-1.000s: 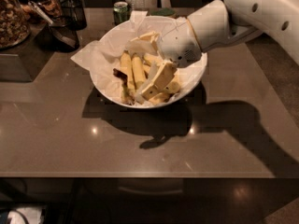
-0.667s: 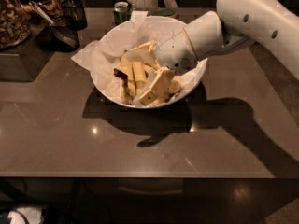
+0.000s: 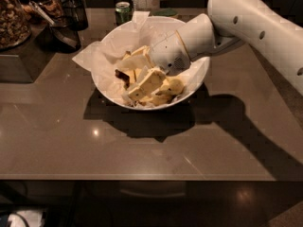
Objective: Pick banana from white bowl
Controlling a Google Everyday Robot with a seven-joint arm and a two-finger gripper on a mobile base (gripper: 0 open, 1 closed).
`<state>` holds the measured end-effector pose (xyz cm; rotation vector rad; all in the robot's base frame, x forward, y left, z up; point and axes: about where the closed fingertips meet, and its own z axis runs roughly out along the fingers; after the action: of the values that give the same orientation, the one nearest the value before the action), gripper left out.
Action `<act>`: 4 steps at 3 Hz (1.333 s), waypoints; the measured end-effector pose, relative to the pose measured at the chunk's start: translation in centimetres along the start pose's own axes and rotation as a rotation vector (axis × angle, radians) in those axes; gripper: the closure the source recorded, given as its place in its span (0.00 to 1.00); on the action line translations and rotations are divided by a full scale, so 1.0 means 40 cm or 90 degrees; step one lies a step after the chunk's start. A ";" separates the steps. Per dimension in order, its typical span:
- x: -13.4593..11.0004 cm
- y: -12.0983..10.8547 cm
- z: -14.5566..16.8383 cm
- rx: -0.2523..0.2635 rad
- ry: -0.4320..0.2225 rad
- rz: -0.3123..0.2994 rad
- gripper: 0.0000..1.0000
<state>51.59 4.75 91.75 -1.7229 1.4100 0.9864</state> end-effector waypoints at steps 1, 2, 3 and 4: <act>-0.028 0.003 -0.008 0.007 0.000 -0.007 0.60; -0.041 0.016 -0.025 0.023 -0.002 -0.005 0.83; -0.043 0.033 -0.041 0.044 -0.007 -0.002 1.00; -0.102 0.021 -0.072 0.068 -0.013 -0.052 1.00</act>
Offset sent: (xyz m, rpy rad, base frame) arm -0.0107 -0.0141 0.0268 0.0178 -0.0299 -0.0708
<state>50.66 3.96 96.65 -1.6732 1.3431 0.8665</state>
